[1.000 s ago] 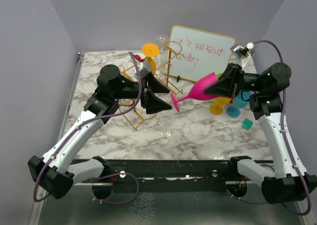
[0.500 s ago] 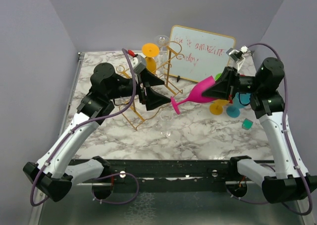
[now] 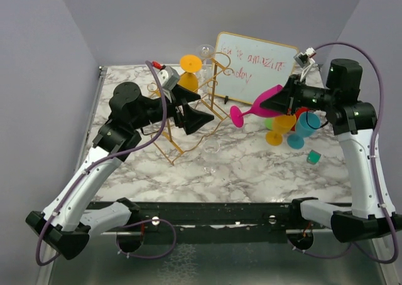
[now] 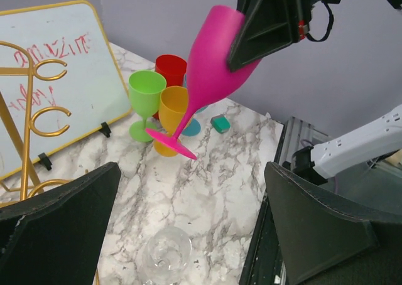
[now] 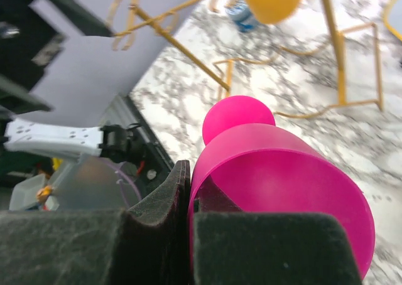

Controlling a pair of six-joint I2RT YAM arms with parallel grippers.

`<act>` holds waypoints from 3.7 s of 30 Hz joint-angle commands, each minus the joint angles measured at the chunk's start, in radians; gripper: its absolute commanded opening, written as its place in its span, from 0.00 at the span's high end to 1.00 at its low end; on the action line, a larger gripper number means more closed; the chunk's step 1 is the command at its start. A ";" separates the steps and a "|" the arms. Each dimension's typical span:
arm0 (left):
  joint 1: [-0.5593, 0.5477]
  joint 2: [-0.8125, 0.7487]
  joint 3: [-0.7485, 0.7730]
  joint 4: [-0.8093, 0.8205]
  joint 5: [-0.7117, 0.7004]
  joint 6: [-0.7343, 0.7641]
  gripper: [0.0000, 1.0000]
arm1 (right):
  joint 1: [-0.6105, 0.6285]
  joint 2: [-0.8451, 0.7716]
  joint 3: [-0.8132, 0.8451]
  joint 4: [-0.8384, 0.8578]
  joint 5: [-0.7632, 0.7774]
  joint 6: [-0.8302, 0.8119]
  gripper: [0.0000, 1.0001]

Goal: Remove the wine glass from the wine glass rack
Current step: Place the wine glass at the center of the board, then pick up the wine glass from the wine rack.

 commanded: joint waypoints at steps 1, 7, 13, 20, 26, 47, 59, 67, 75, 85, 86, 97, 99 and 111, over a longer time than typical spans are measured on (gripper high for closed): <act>-0.004 -0.044 0.031 -0.011 -0.081 0.015 0.01 | 0.032 0.048 0.043 -0.189 0.238 -0.093 1.00; -0.004 -0.049 0.019 -0.011 -0.096 0.016 0.01 | 0.154 0.098 0.066 -0.233 0.487 -0.109 1.00; -0.004 -0.061 0.021 -0.014 -0.116 0.015 0.01 | 0.316 0.169 0.074 -0.247 0.808 -0.093 1.00; -0.003 -0.064 0.076 -0.120 -0.126 0.099 0.01 | 0.409 0.255 0.046 -0.208 1.058 -0.106 1.00; -0.004 -0.061 0.101 -0.147 -0.144 0.091 0.01 | 0.423 0.339 0.006 -0.108 1.127 -0.118 1.00; -0.004 -0.133 0.051 -0.144 -0.178 0.061 0.01 | 0.425 0.574 -0.023 0.121 1.171 -0.091 1.00; -0.004 -0.139 0.039 -0.124 -0.171 0.041 0.01 | 0.422 0.659 0.005 0.125 1.200 -0.066 0.92; -0.004 -0.148 0.042 -0.138 -0.179 0.045 0.01 | 0.413 0.639 -0.003 0.124 1.200 -0.053 0.69; -0.004 -0.139 0.053 -0.139 -0.175 0.035 0.01 | 0.411 0.599 0.029 0.098 1.205 -0.071 0.51; -0.004 -0.119 0.067 -0.139 -0.174 0.024 0.01 | 0.411 0.531 0.082 0.055 1.198 -0.076 0.47; -0.004 -0.120 0.067 -0.139 -0.180 0.024 0.01 | 0.411 0.519 0.089 0.045 1.198 -0.075 0.46; -0.001 0.034 0.363 -0.411 -0.394 0.189 0.01 | 0.411 0.182 -0.091 0.129 1.024 0.034 0.42; 0.004 0.081 0.418 -0.439 -0.415 0.212 0.01 | 0.411 0.141 -0.104 0.117 0.991 0.057 0.42; 0.207 0.391 0.690 -0.516 -0.406 0.071 0.01 | 0.411 -0.025 -0.170 0.066 0.860 0.137 0.41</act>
